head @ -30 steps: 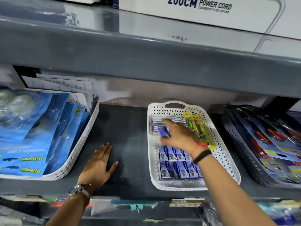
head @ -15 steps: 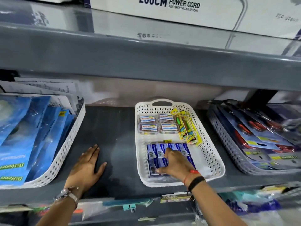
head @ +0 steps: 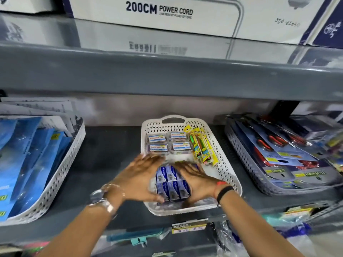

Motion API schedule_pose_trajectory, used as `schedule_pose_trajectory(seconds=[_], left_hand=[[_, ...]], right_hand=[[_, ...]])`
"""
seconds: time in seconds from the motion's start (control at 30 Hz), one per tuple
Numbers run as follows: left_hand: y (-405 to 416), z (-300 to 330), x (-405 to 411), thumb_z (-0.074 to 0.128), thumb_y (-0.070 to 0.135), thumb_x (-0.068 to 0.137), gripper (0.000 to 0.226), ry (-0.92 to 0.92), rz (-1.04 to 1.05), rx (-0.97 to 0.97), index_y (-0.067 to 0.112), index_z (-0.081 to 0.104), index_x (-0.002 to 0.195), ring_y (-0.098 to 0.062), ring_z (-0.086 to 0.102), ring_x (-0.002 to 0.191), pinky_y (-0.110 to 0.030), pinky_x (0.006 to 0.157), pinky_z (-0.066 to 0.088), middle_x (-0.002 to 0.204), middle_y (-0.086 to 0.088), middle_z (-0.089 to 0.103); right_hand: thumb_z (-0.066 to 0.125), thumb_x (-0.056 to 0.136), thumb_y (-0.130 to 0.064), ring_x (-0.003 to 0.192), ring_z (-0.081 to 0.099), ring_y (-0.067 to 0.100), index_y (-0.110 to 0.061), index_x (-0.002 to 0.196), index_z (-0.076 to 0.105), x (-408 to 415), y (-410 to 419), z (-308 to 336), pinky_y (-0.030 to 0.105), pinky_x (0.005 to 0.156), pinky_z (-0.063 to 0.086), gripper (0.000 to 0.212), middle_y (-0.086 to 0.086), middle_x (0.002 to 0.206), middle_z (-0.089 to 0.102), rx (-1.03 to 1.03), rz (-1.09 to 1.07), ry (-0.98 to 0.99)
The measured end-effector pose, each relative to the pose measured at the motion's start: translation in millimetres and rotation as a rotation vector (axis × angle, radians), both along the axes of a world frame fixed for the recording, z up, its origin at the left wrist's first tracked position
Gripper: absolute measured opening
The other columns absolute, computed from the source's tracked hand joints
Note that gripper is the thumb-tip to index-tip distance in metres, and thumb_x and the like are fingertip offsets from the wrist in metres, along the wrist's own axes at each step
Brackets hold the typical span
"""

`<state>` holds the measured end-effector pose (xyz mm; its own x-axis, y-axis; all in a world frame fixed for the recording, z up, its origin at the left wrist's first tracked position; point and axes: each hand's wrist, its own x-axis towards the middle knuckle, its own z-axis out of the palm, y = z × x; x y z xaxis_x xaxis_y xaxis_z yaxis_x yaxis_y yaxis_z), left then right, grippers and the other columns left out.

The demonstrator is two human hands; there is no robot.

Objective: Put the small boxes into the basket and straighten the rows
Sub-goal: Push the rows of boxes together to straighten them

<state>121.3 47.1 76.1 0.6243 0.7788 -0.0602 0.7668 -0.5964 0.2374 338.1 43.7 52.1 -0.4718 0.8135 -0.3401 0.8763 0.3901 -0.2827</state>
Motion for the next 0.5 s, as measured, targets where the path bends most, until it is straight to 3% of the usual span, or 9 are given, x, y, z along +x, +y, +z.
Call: schedule_pose_trajectory(seconds=[0.1, 0.2, 0.4, 0.5], left_hand=[[7.7, -13.0, 20.9, 0.068, 0.061, 0.062, 0.122, 0.302, 0.002, -0.090, 0.012, -0.013, 0.139, -0.025, -0.009, 0.141, -0.033, 0.114, -0.011, 0.155, -0.012, -0.007], [9.9, -20.1, 27.9, 0.071, 0.062, 0.058, 0.129, 0.415, 0.013, -0.114, 0.008, -0.016, 0.138, -0.028, -0.007, 0.141, -0.035, 0.116, -0.006, 0.154, -0.015, -0.007], [14.1, -18.7, 26.7, 0.074, 0.065, 0.049, 0.133, 0.371, 0.013, -0.056, 0.005, -0.003, 0.139, -0.027, 0.018, 0.139, -0.033, 0.115, 0.007, 0.152, -0.015, 0.017], [14.1, -21.8, 27.1, 0.072, 0.067, 0.047, 0.120, 0.321, 0.034, 0.006, 0.006, 0.019, 0.136, -0.026, 0.035, 0.130, -0.033, 0.113, 0.017, 0.144, -0.012, 0.037]], right_hand=[[0.081, 0.057, -0.051, 0.145, -0.010, 0.021, -0.027, 0.145, -0.009, -3.6, 8.4, -6.9, 0.055, 0.117, -0.006, 0.128, 0.002, 0.159, -0.008, -0.055, -0.010, 0.002], [0.080, 0.056, -0.053, 0.144, -0.011, 0.018, -0.027, 0.145, -0.013, -2.4, 9.7, -9.4, 0.057, 0.116, -0.009, 0.131, 0.003, 0.158, -0.010, -0.077, -0.009, -0.026], [0.079, 0.058, -0.053, 0.145, -0.007, 0.021, -0.032, 0.144, -0.012, -6.0, 8.0, -12.6, 0.057, 0.114, -0.015, 0.126, 0.003, 0.159, -0.004, -0.053, -0.036, 0.078], [0.079, 0.059, -0.050, 0.145, 0.007, 0.023, -0.031, 0.144, -0.003, -7.2, 6.8, -16.7, 0.059, 0.113, -0.014, 0.119, 0.004, 0.157, 0.010, 0.015, -0.026, 0.124]])
